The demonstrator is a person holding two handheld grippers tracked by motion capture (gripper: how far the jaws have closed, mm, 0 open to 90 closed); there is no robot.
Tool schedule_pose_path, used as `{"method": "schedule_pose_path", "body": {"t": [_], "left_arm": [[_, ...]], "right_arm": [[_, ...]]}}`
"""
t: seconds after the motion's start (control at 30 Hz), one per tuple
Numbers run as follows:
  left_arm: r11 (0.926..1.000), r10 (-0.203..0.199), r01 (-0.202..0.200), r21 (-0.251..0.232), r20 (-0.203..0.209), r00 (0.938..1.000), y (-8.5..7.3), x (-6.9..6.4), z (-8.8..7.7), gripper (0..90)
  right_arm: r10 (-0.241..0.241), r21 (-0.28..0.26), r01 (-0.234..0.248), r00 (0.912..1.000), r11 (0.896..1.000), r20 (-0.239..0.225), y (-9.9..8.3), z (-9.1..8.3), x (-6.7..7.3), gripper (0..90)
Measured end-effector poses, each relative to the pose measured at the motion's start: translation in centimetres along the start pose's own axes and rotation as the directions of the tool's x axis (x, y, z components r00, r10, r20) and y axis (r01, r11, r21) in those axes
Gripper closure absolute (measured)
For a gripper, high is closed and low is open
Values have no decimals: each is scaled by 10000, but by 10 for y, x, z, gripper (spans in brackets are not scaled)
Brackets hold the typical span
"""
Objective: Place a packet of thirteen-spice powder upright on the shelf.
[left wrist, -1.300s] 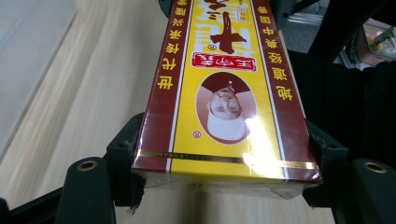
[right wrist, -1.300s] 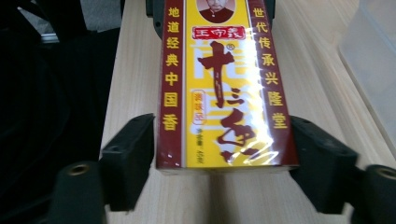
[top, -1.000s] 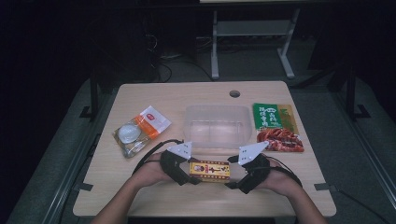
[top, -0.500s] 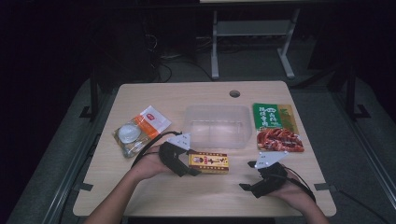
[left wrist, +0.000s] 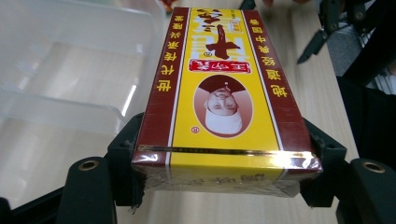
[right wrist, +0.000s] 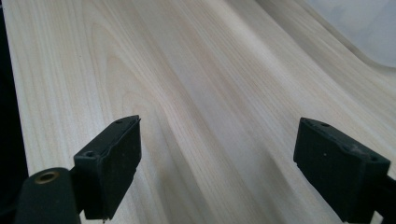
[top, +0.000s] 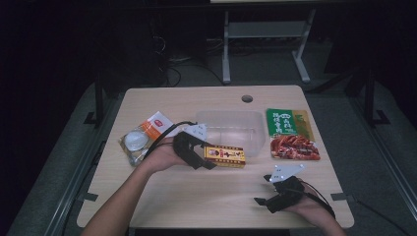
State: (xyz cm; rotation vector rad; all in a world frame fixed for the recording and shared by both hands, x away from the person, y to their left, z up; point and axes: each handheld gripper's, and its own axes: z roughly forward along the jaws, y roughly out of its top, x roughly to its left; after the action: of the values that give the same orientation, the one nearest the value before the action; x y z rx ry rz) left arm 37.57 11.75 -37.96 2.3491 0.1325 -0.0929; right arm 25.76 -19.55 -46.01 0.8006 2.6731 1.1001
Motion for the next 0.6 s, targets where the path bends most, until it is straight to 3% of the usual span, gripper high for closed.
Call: {"method": "schedule_pose_path", "body": {"t": [0.13,0.27,0.37,0.6], "left_arm": [[9997,196,-194,171,-135,9997,15,11,-1,313],[9997,86,-83,227,-144,9999,26,21,1,313],[9989,267,-260,380,-186,9995,35,29,4,313],[9985,259,-242,485,-349,9991,54,49,14,313]], "right_arm": [[-124,-62,124,9999,9999,13,0,1,0,147],[-56,-152,57,10000,9999,27,2,1,0,147],[-102,-128,102,9999,9999,1,2,2,0,147],[-32,-161,31,10000,9999,-36,3,3,-2,147]]}}
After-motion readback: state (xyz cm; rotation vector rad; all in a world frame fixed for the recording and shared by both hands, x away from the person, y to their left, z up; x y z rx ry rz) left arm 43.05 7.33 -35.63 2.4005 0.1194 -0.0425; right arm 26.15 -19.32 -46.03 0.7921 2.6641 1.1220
